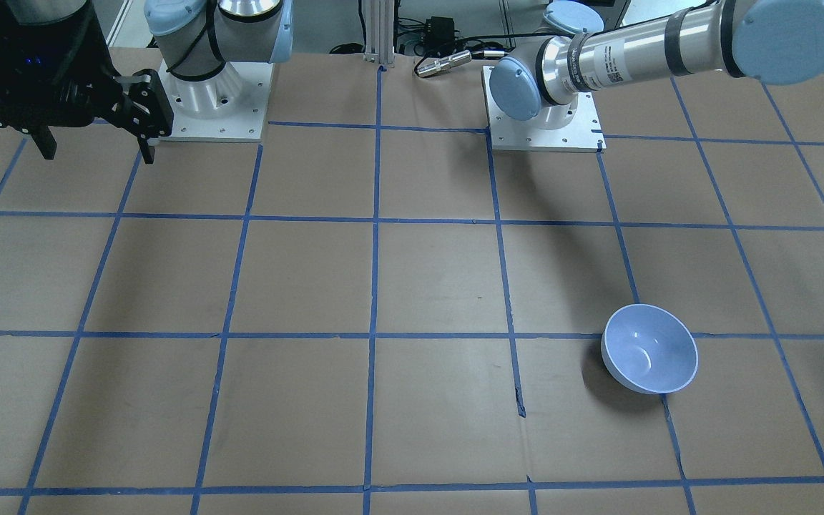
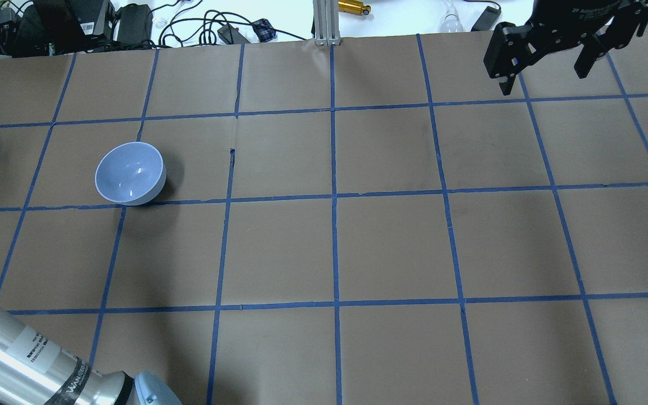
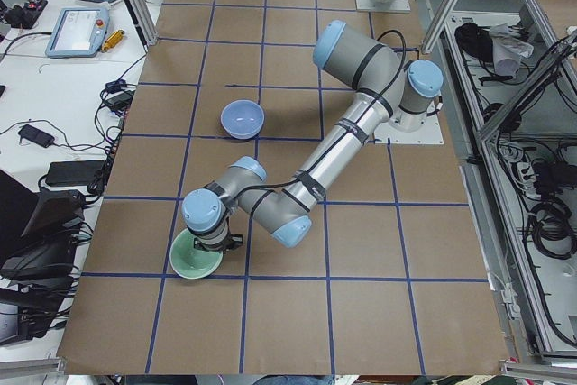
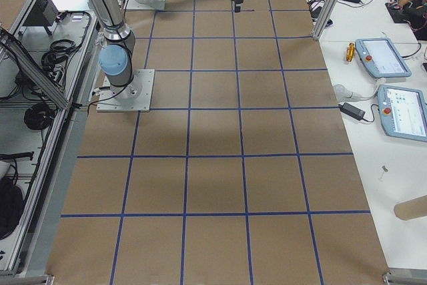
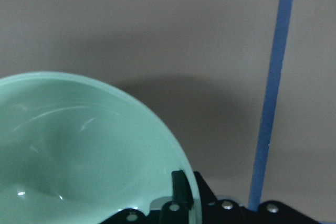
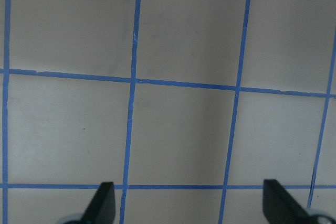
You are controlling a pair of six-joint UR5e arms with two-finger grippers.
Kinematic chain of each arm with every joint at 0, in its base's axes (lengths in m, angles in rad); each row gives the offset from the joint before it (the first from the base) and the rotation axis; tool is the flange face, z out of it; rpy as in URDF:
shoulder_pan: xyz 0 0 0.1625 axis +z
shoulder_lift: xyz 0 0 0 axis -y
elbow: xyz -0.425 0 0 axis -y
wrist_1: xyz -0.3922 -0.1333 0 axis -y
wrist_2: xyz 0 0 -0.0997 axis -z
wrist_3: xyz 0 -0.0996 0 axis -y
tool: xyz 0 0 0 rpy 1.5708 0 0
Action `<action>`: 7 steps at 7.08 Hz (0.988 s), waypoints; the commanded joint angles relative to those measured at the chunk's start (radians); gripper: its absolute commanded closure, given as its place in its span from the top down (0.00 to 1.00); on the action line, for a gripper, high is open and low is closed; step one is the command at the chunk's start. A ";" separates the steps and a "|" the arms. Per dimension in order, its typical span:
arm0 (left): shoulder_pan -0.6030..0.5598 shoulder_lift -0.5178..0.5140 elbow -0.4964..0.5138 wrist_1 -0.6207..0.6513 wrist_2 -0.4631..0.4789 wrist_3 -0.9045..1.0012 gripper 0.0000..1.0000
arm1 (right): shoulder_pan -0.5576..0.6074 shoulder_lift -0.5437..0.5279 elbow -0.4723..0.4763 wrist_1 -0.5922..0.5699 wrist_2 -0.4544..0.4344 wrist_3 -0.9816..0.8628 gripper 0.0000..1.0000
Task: Stack green bowl on blue bowl
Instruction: 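Close the left gripper on the green bowl's rim, then lift the green bowl and carry it over the blue bowl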
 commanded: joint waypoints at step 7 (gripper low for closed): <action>-0.337 0.663 -0.648 -0.103 -0.005 -0.239 0.00 | 0.000 0.000 0.000 0.000 0.000 0.000 1.00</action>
